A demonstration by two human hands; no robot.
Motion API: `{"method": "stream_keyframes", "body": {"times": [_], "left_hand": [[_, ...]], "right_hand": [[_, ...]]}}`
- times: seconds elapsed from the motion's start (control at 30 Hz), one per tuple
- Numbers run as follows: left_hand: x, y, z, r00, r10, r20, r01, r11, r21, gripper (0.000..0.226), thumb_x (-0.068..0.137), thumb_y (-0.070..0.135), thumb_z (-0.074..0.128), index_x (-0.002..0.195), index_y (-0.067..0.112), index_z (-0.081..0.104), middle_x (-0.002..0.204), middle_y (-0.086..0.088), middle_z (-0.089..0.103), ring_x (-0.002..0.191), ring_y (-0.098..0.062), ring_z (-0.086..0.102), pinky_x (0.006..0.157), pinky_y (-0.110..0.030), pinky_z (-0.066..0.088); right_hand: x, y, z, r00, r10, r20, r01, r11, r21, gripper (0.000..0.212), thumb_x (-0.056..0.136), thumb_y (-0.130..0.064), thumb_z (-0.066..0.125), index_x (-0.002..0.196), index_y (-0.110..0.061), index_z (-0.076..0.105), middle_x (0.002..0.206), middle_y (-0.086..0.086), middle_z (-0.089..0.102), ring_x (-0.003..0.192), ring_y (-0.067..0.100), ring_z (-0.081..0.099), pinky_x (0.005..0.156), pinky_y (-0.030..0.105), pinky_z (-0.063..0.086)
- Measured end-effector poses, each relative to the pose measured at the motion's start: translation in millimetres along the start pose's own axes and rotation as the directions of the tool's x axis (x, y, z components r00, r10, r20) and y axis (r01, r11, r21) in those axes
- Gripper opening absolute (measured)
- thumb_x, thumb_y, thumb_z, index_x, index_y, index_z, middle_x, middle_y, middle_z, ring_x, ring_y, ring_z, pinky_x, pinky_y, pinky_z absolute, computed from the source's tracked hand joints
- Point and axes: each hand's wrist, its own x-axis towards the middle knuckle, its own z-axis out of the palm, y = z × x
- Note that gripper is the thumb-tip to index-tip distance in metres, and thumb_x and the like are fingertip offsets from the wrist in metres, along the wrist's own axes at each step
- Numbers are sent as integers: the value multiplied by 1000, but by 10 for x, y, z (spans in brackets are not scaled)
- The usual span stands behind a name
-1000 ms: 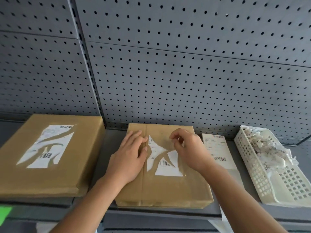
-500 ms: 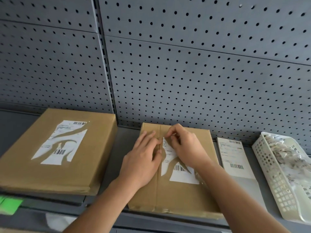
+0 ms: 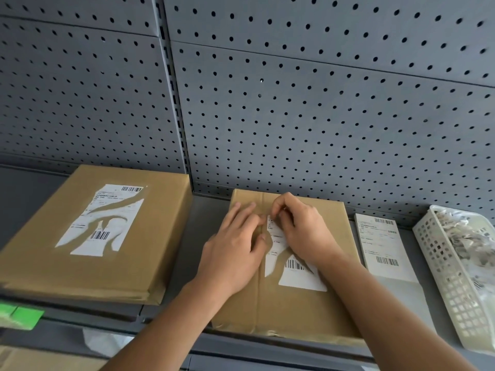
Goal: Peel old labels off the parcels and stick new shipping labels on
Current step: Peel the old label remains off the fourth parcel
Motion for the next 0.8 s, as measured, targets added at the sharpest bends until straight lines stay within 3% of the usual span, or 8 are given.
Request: {"method": "stream_keyframes", "body": {"times": [0.1,0.2,0.4,0.53,0.7,0.8], "left_hand": [[5,3,0,1000,0,-5,0,1000,0,32,105,41,38,137,40,45,162,29,12,149,9,-10,104,-43,43],[5,-2,10,1000,3,-10,-3,1000,8,32,105,42,38,136,39,45,163,28,14,150,7,-9,104,-44,44],[6,4,11,1000,1,-14,-1,1000,11,30,105,41,39,135,39,45,162,28,15,150,7,-8,101,-44,45],[4,5,8,1000,4,-12,-4,1000,11,31,105,42,38,135,38,45,163,27,14,150,7,-8,103,-45,44],[-2,4,4,1000,2,-18,-2,1000,14,28,105,41,38,132,38,46,162,27,16,150,6,-6,101,-45,46],[-4,11,5,1000,1,-18,0,1000,23,28,105,41,39,132,38,46,162,27,16,150,6,-6,101,-45,46]], "right_hand": [[-11,8,0,1000,25,7,-26,999,46,22,97,-4,48,94,-25,55,69,-16,60,58,10,52,59,33,45],[-10,-16,15,1000,8,28,-8,1000,-6,17,96,-9,51,97,-26,54,74,-12,65,64,11,57,65,38,50],[-34,5,-31,1000,22,13,-23,993,113,17,94,-8,58,100,-23,55,65,-3,61,55,17,51,58,36,47],[-10,14,37,999,-3,45,3,1000,6,16,92,-10,61,101,-23,55,67,-23,58,62,0,53,58,20,39],[30,-2,82,995,-98,5,98,983,-158,10,97,-14,55,99,-24,52,90,-16,59,68,8,48,61,34,47],[55,-12,116,991,-112,71,128,953,-276,16,96,-9,50,100,-23,46,96,-10,54,68,20,54,58,41,49]]}}
